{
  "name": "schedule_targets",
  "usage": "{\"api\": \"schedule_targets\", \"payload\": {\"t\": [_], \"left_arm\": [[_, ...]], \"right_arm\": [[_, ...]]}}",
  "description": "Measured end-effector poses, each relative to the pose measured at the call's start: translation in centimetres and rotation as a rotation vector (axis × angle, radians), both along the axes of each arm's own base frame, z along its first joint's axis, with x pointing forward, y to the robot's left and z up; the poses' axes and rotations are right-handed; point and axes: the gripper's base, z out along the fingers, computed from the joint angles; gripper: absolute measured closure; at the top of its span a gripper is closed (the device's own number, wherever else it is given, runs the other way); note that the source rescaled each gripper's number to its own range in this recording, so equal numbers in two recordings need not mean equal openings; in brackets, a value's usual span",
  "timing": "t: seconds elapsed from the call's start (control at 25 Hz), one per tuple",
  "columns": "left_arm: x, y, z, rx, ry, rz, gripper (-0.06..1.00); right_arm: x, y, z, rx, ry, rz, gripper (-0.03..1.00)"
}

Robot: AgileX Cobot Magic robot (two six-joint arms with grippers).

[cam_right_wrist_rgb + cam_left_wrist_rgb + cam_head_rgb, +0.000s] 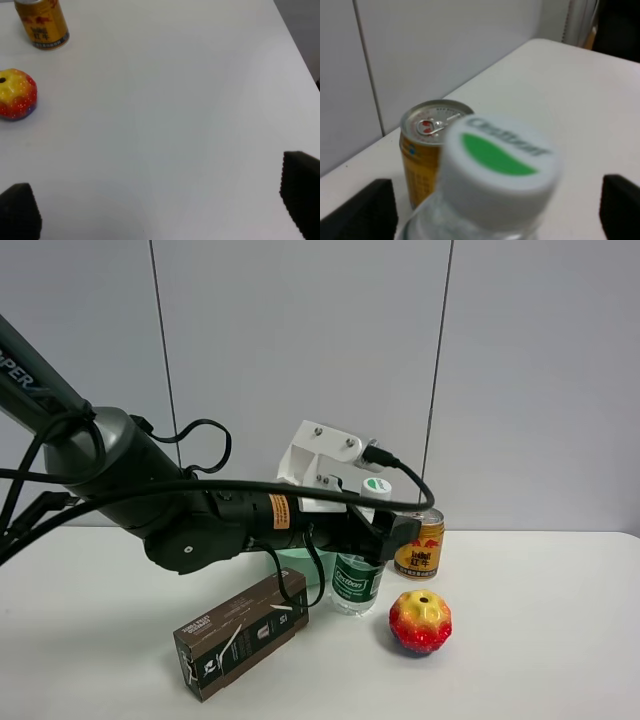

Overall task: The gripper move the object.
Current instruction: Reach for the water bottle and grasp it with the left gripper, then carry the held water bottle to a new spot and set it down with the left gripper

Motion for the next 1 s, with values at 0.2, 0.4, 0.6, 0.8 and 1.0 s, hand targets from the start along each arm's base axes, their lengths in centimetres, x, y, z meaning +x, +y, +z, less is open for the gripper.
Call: {"api": "schedule_targets", "payload": {"t": [0.2, 0.4, 0.6, 0.8, 1.0], "left_arm": [[0.0, 0.0, -1.5, 0.024, 0.028, 0.000, 0.35], [0.1, 0.1, -2.9, 0.044, 0.052, 0.007, 0.50], [0.4, 0.4, -3.4, 0.066, 0.036, 0.020, 0.68], [0.7, 0.2, -3.4, 0.073, 0.027, 0.024, 0.94], [0.8, 0.3, -2.6, 0.102, 0.036, 0.034, 0.94]], "right_arm": [[0.0, 0.0, 0.0, 0.000, 0.000, 0.000, -0.03], [0.0, 0.0, 0.0, 0.000, 0.000, 0.000, -0.03], [0.0, 0.0, 0.0, 0.000, 0.000, 0.000, -0.03], [0.0, 0.0, 0.0, 0.000, 0.000, 0.000, -0.03], [0.0, 0.0, 0.0, 0.000, 0.000, 0.000, -0.03]]}}
